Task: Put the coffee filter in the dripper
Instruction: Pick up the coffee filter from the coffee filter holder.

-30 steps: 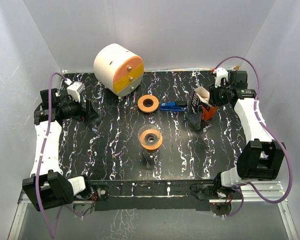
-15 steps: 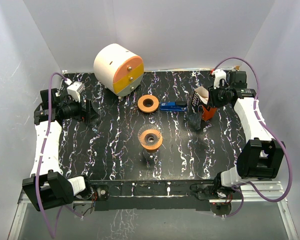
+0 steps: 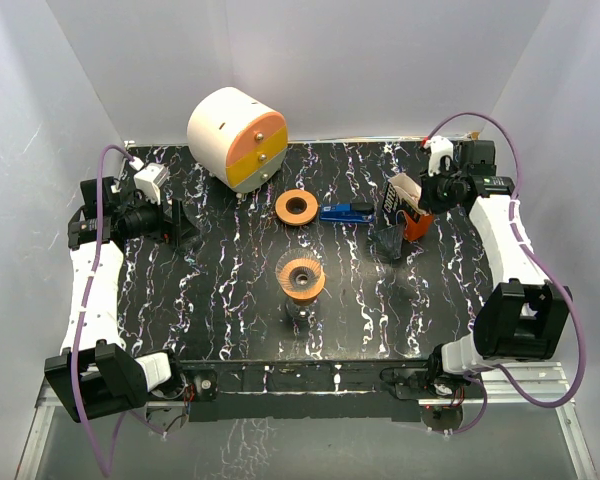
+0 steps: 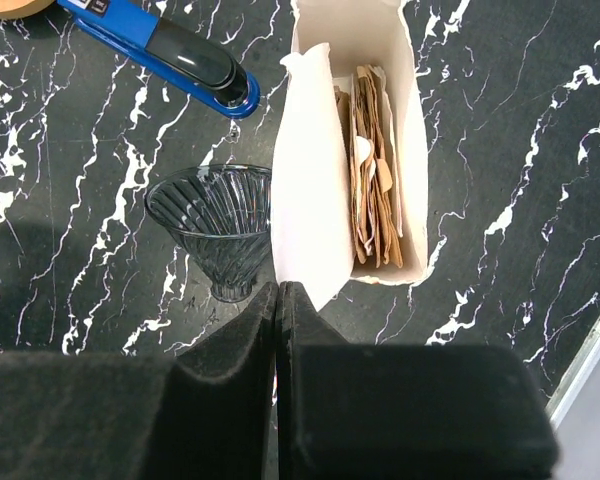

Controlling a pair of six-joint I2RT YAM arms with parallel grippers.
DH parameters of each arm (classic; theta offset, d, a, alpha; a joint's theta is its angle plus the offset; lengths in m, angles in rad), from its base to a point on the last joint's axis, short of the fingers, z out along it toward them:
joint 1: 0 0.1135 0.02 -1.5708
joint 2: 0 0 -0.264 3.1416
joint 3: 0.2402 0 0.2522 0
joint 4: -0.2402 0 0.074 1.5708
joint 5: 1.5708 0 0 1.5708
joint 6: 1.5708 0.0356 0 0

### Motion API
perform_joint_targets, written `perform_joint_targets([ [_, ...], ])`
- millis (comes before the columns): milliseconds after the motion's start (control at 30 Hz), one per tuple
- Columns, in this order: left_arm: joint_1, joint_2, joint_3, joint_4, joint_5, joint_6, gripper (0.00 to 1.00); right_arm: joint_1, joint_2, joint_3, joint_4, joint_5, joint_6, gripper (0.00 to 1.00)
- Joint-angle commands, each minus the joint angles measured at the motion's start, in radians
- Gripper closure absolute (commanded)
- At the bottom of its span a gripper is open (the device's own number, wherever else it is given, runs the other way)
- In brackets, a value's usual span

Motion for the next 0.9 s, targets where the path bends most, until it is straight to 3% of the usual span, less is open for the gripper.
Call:
perform_joint_targets([
  [0,0.004,-0.029,0.0,-0.001,0.03,0.001,0.17,0.002,-0.073,0.055,0.045,0.007,-0.006,1.0],
  [433,-0.015,-0.019,0.052,-0.015,0.032,0.017,0.19,0.002,-0.182,0.099,0.049,-0.033,0.002,1.0],
  [733,-0.155,0.039,0.159,-0.054,0.022,0.064,0.22,0.001,-0.252,0.142,0.0,-0.208,-0.032,1.0],
  [867,-0.203,0.077,0.199,-0.091,0.039,0.076,0.23,0.002,-0.262,0.1,0.0,-0.172,-0.031,1.0],
])
